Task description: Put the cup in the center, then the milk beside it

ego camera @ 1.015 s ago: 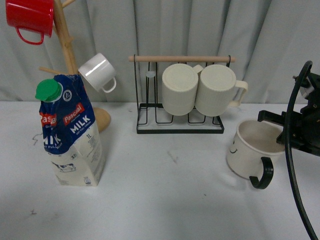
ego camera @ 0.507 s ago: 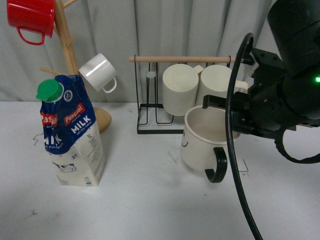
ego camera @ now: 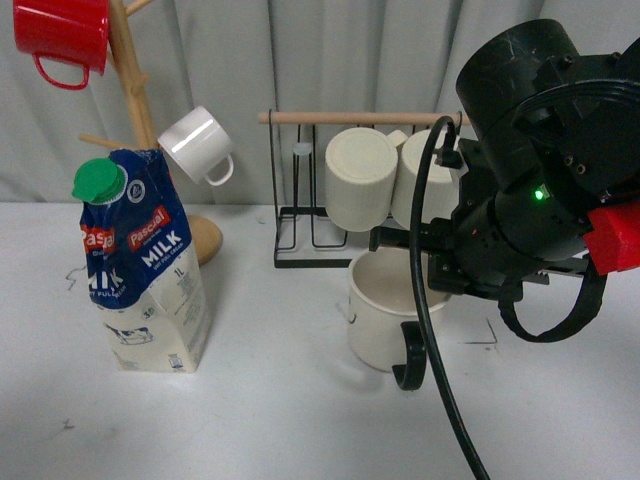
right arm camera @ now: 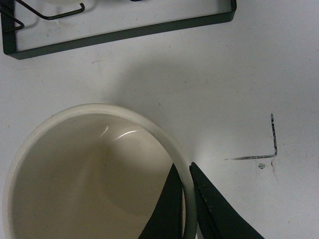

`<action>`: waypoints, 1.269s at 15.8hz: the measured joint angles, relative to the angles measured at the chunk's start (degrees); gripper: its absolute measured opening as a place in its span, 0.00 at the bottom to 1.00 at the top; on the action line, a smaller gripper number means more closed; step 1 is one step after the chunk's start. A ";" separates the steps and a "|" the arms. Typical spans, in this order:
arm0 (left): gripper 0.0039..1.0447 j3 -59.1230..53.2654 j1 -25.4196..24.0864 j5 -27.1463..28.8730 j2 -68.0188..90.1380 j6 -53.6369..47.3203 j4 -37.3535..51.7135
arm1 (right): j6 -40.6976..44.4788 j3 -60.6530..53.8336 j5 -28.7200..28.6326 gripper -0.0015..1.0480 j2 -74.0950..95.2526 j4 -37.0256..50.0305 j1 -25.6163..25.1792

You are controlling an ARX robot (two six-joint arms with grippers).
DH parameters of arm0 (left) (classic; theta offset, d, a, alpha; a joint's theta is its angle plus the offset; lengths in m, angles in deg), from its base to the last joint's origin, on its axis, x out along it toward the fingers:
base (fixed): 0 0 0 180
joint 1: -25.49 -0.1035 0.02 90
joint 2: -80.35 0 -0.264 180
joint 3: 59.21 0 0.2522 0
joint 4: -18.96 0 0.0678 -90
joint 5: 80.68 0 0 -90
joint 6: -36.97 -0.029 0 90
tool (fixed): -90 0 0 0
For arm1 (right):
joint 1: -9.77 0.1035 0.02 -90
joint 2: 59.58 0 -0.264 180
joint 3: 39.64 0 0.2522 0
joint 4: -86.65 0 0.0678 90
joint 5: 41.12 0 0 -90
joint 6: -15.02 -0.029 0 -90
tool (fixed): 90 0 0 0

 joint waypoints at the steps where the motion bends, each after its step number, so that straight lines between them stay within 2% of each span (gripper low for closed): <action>1: 0.94 0.00 0.00 0.00 0.00 0.00 0.00 | 0.02 0.00 0.00 0.03 0.37 0.00 -0.07; 7: 0.94 0.00 0.00 0.00 0.00 0.00 0.00 | 0.31 0.00 -0.33 0.05 1.27 0.74 -0.79; 11: 0.94 0.00 0.00 0.00 0.00 0.00 0.00 | 0.46 0.00 -0.81 0.47 1.40 1.27 -0.92; 15: 0.94 0.00 0.00 0.00 0.00 0.00 0.00 | 0.37 -1.95 -4.90 0.90 -6.78 6.08 -2.38; 16: 0.94 0.00 0.00 0.00 0.00 0.00 0.00 | 0.20 -2.82 -5.35 0.96 -10.67 9.27 -2.99; 18: 0.94 0.00 0.00 0.00 0.00 0.00 0.00 | -0.37 -7.61 -5.86 0.94 -21.46 16.28 -3.80; 20: 0.94 0.00 0.00 0.00 0.00 0.00 0.00 | 2.23 -14.84 -2.86 0.93 -33.57 21.66 -3.76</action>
